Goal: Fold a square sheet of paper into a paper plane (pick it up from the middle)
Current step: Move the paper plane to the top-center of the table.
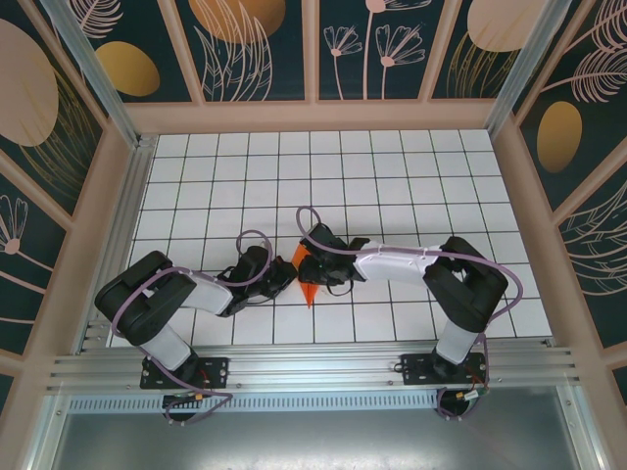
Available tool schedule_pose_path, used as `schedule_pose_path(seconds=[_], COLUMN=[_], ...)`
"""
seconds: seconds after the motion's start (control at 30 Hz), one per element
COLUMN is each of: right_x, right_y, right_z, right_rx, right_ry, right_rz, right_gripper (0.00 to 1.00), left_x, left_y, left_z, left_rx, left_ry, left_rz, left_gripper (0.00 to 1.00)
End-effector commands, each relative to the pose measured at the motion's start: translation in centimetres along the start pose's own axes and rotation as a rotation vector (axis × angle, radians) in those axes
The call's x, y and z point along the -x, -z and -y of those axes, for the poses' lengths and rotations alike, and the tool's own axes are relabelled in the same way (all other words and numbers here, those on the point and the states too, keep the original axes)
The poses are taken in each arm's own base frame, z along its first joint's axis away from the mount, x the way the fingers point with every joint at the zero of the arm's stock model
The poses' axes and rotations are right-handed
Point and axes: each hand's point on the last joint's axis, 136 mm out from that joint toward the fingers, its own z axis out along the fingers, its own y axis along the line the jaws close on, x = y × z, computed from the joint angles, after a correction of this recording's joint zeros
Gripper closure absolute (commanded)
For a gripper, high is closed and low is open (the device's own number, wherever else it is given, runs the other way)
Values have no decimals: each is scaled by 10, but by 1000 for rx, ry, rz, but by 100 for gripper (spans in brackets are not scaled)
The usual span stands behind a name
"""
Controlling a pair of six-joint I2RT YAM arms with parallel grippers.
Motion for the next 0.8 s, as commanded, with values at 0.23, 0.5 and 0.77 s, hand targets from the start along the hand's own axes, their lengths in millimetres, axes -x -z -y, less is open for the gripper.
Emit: schedule_pose_path(seconds=[0.23, 0.5, 0.77], right_x=[-3, -2, 0], right_y=[-7, -14, -13], right_z=[7, 1, 4], right_rx=[-118, -167, -196], right_ry=[-27, -24, -48], right_rz=[14, 15, 25], right_gripper=[67, 70, 82], left_x=[-1, -1, 1], left_y=[-1, 0, 3], left_z=[-5, -6, 1], left_rx=[-4, -5, -19], left_ry=[15, 18, 17], left_rz=[-8, -7, 4], left_gripper=[100, 100, 89])
